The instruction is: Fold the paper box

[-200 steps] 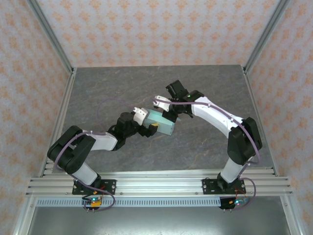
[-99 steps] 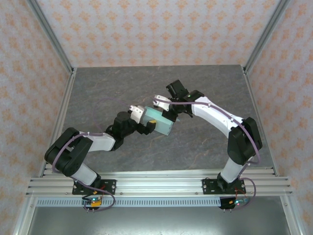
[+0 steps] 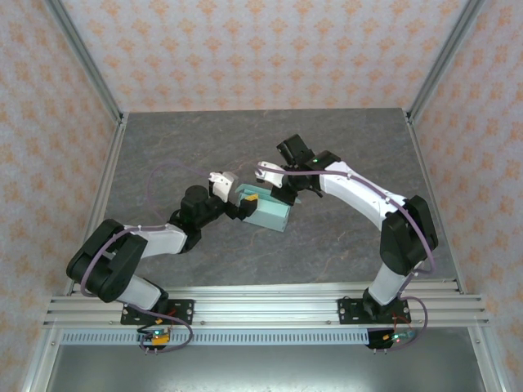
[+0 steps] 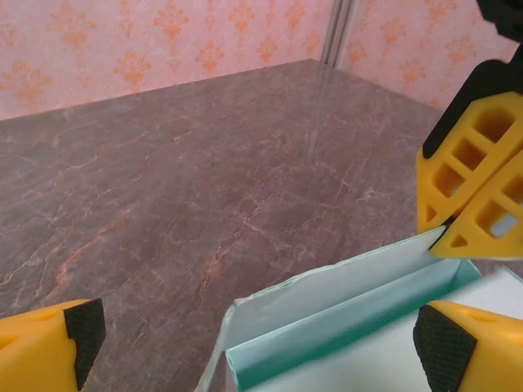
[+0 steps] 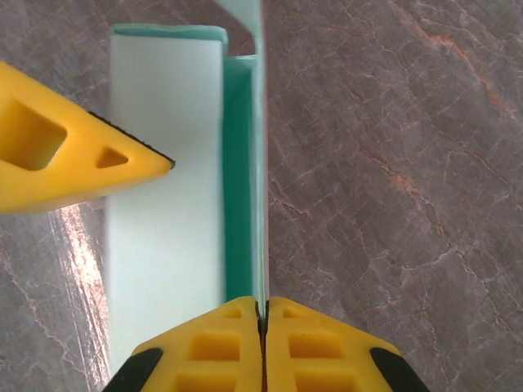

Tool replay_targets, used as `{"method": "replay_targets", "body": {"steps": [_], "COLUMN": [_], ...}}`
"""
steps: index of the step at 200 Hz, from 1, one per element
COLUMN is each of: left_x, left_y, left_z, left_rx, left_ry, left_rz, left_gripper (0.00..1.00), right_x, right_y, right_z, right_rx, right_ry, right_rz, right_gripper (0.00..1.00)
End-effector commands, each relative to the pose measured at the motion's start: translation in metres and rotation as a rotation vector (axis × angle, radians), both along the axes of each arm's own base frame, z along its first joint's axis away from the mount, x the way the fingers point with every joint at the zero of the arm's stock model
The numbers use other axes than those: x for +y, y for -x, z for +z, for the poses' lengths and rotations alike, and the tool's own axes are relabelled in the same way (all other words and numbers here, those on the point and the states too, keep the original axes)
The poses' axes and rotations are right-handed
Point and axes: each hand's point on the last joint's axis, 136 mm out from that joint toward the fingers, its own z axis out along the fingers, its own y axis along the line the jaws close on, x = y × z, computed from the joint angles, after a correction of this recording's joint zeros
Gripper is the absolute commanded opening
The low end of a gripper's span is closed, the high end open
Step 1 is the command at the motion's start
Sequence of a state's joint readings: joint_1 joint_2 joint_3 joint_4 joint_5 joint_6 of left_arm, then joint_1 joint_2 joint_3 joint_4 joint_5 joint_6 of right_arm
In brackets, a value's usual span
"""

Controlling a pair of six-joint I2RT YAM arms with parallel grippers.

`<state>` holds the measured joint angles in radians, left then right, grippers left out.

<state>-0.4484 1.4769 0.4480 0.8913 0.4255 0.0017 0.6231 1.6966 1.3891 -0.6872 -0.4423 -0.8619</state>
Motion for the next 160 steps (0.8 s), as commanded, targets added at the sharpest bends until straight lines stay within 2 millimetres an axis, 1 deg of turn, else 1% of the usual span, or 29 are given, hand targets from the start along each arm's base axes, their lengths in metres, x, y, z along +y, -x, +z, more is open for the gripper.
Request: {"method": "replay_targets", "body": {"steps": [1, 28, 52, 67, 85, 102, 111, 120, 129, 138, 148, 160], "left_x": [-0.007, -0.009, -0.004, 0.001, 0.004, 0.008, 0.014, 0.021, 0.032, 0.046, 0.056, 0.059], "left_y": [0.002, 0.002, 0.004, 0.004, 0.006, 0.007, 0.007, 0.006, 0.003, 0.000, 0.001, 0.005], "left_z": [0.013, 0.006, 0.003, 0.003, 0.009, 0.020, 0.026, 0.031, 0.031, 0.028, 0.026, 0.027], "left_rx": [-0.058, -0.035, -0.023, -0.006, 0.005, 0.012, 0.021, 0.041, 0.082, 0.145, 0.190, 0.224], "left_ry": [0.009, 0.013, 0.012, 0.012, 0.025, 0.051, 0.069, 0.088, 0.106, 0.110, 0.106, 0.112], "left_rz": [-0.063, -0.069, -0.043, -0.016, -0.002, 0.023, 0.060, 0.111, 0.187, 0.279, 0.328, 0.329], "left_gripper": [0.98, 0.97, 0.97, 0.99, 1.00, 1.00, 1.00, 1.00, 1.00, 1.00, 1.00, 1.00], "right_x": [-0.001, -0.002, -0.003, -0.002, -0.001, 0.000, 0.000, 0.000, 0.000, 0.000, 0.000, 0.000], "right_y": [0.013, 0.012, 0.012, 0.011, 0.009, 0.009, 0.008, 0.007, 0.006, 0.002, 0.000, -0.003], "right_z": [-0.006, -0.006, -0.007, -0.005, -0.003, -0.002, -0.003, -0.002, -0.002, -0.001, 0.000, 0.003], "right_rx": [0.043, 0.040, 0.037, 0.032, 0.029, 0.037, 0.042, 0.046, 0.048, 0.045, 0.048, 0.057], "right_ry": [0.013, 0.017, 0.019, 0.014, 0.004, 0.003, 0.002, -0.001, -0.001, -0.005, -0.010, -0.024], "right_rz": [0.031, 0.027, 0.024, 0.021, 0.012, 0.006, -0.005, -0.019, -0.035, -0.064, -0.084, -0.104], "right_gripper": [0.08, 0.08, 0.08, 0.08, 0.11, 0.15, 0.20, 0.29, 0.38, 0.46, 0.51, 0.56]}}
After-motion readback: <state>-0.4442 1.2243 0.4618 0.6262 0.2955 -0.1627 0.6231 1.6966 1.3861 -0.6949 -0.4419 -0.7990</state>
